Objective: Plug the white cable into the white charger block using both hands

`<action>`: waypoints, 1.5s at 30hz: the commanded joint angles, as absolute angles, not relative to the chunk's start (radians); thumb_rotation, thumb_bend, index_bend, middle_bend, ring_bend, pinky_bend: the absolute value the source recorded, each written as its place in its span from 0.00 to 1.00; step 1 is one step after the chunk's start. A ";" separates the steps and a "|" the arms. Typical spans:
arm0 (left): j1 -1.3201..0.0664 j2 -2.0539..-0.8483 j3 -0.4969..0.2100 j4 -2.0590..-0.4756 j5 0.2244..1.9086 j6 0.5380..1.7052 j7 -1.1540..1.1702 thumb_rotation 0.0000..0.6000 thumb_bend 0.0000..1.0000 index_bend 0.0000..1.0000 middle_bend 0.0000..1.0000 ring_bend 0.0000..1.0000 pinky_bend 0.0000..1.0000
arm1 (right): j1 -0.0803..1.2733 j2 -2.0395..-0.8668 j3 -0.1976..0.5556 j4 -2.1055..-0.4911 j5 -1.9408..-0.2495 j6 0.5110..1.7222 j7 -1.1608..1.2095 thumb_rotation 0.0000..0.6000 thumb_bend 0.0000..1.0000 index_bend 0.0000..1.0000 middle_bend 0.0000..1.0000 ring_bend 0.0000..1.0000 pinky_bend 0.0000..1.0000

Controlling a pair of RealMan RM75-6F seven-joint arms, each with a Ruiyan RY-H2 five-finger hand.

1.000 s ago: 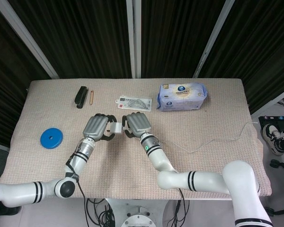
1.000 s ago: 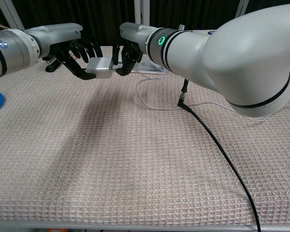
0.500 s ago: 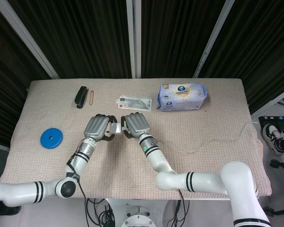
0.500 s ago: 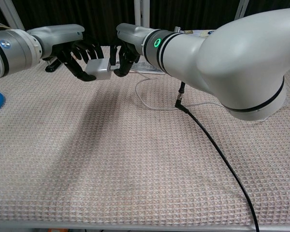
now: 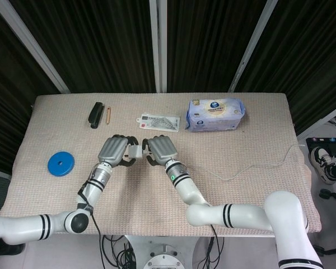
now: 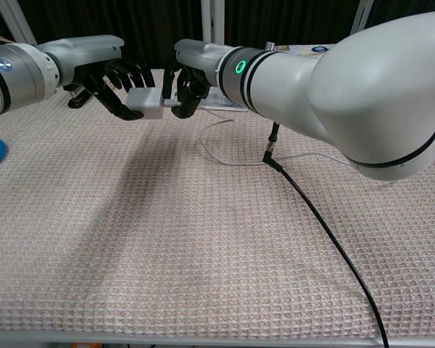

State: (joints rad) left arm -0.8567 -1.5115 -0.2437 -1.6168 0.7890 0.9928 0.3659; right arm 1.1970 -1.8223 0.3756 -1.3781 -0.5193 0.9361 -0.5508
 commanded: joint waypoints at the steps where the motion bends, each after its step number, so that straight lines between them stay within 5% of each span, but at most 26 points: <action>1: -0.856 -1.510 -0.243 -1.614 0.789 0.992 0.364 1.00 0.41 0.56 0.53 0.29 0.24 | 1.194 -1.819 0.376 -1.381 -0.524 0.939 -0.548 1.00 0.33 0.33 0.49 0.33 0.31; 9: -0.846 -1.503 -0.236 -1.600 0.798 0.992 0.351 1.00 0.41 0.56 0.53 0.29 0.24 | 1.178 -1.801 0.371 -1.393 -0.529 0.946 -0.541 1.00 0.33 0.28 0.46 0.32 0.29; 18: -0.823 -1.515 -0.193 -1.490 0.828 0.939 0.305 1.00 0.41 0.56 0.50 0.25 0.23 | 1.124 -1.684 0.335 -1.478 -0.539 0.979 -0.571 1.00 0.24 0.00 0.20 0.10 0.17; 25: -0.827 -1.550 -0.169 -1.386 0.840 0.854 0.270 1.00 0.40 0.28 0.27 0.07 0.13 | 1.050 -1.553 0.291 -1.588 -0.591 1.016 -0.562 1.00 0.24 0.00 0.11 0.02 0.12; 29: -0.823 -1.565 -0.170 -1.360 0.855 0.860 0.263 1.00 0.38 0.23 0.22 0.04 0.10 | 0.998 -1.491 0.264 -1.647 -0.656 1.031 -0.519 1.00 0.24 0.00 0.11 0.02 0.12; 35: -0.780 -1.528 -0.160 -1.399 0.917 0.936 0.255 1.00 0.33 0.19 0.21 0.03 0.08 | 0.892 -1.377 0.213 -1.725 -0.784 1.069 -0.428 1.00 0.25 0.00 0.11 0.02 0.12; 45: -0.552 -1.327 -0.109 -1.493 1.084 1.230 0.124 1.00 0.31 0.21 0.21 0.03 0.08 | 0.625 -1.138 0.096 -1.766 -1.141 1.169 -0.058 1.00 0.28 0.05 0.19 0.04 0.12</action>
